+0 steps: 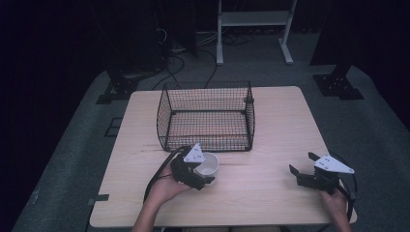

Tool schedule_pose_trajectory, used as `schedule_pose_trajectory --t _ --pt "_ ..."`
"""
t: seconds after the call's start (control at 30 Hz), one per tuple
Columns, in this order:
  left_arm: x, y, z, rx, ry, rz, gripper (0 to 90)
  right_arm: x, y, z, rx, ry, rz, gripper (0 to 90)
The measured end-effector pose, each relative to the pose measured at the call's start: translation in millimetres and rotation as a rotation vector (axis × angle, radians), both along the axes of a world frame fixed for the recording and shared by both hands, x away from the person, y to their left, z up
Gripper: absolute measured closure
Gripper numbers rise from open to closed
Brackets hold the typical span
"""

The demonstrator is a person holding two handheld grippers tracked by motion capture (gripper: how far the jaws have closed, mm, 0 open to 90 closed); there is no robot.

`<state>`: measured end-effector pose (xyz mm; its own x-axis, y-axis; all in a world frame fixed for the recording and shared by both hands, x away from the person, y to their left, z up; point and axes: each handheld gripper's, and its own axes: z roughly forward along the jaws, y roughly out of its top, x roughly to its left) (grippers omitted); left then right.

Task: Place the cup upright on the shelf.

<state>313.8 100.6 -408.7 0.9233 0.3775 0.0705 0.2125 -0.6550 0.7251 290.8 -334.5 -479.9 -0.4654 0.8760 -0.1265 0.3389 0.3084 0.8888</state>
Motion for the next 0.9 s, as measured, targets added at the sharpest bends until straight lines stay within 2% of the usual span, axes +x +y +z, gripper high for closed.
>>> schedule_pose_trajectory --t 0.1,0.43,0.77,0.8,0.9 --pt "1.0 0.7 7.5 -0.013 -0.006 -0.005 20.8 0.0 0.1 0.0 -0.002 0.000 0.000 13.1" --pt "5.3 3.0 23.6 -0.017 -0.016 -0.016 20.8 0.0 -0.4 0.0 0.003 0.000 0.000 13.1" --pt "19.5 3.9 42.3 -0.006 -0.011 -0.047 20.9 0.0 -0.4 0.1 0.003 0.001 0.002 13.1" --pt "21.5 3.7 44.5 -0.020 -0.005 -0.047 20.9 0.0 -0.4 0.1 0.003 0.001 0.002 13.1" --pt "27.3 4.2 49.7 -0.023 -0.001 -0.048 20.9 0.0 -0.6 0.2 0.005 0.003 0.001 13.1"
